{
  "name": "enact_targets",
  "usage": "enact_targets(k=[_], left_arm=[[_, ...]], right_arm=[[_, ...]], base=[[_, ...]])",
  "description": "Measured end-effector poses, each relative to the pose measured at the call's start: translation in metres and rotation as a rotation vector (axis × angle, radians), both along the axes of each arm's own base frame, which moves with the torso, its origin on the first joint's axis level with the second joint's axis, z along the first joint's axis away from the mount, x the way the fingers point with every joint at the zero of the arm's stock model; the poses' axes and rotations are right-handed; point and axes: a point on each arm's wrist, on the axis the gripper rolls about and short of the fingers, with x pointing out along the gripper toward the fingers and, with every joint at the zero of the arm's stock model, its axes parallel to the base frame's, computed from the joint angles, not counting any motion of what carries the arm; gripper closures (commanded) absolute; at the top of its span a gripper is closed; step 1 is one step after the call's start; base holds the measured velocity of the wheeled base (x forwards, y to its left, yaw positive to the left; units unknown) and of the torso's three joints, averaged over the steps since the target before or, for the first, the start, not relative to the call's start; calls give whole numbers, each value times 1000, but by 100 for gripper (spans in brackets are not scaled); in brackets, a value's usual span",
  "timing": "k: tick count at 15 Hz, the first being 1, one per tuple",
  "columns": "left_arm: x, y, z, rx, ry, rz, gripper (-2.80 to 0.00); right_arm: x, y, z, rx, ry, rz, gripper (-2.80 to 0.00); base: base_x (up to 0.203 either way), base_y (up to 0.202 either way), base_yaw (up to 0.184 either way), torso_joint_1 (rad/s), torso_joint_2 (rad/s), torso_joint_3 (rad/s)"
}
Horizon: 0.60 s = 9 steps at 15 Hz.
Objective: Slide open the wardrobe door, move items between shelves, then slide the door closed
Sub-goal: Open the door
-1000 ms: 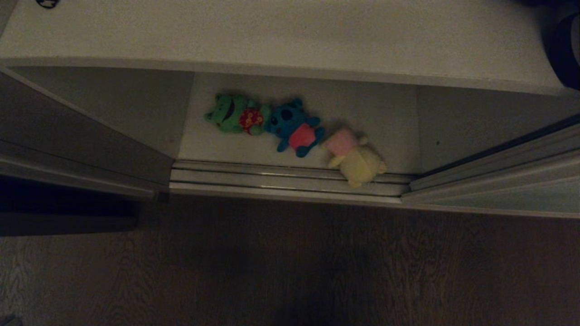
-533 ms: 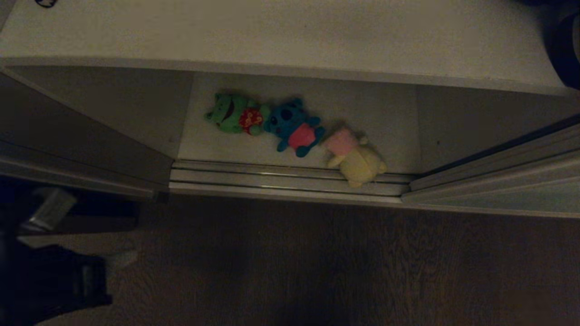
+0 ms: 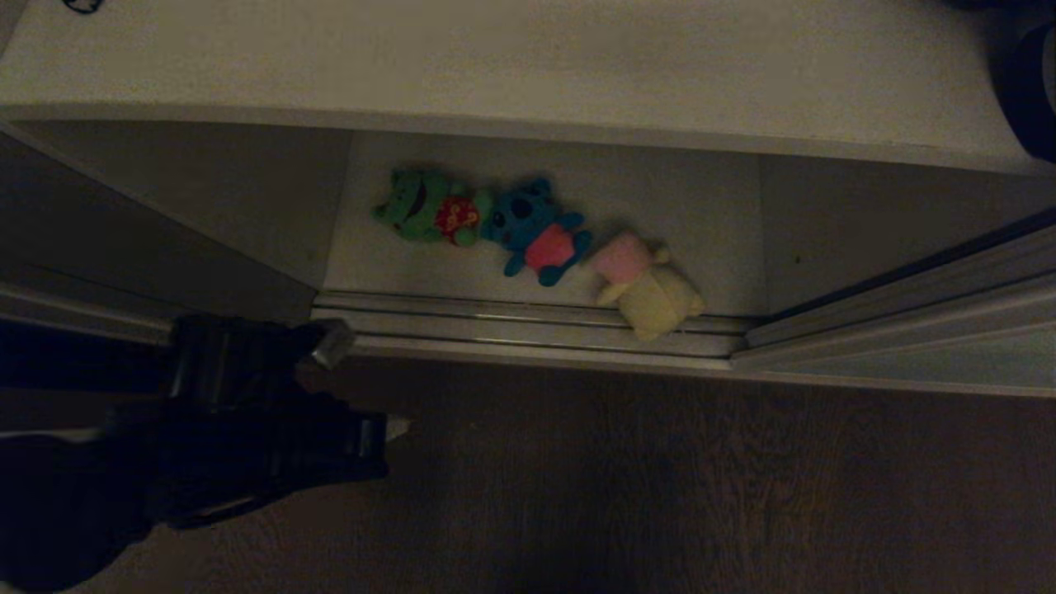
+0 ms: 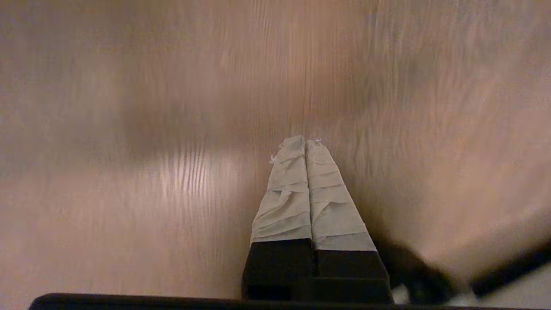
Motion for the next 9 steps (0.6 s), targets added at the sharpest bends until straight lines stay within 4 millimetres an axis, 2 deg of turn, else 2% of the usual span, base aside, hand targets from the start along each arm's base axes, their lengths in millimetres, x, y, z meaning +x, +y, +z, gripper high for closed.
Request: enact_targets(k=[3,6,9], left_arm=[[31,-20,-4,-10,-17,0,0],[57,-32,-1,-59,-58,13,0],[74,-39,-4,-88,-137,10,0]], right_arm=[[0,0,0,0,0,0,0],[0,0,0,0,0,0,0],[0,0,0,0,0,0,0]], base=[[0,0,0,0,0,0],[0,0,0,0,0,0],[0,0,0,0,0,0]])
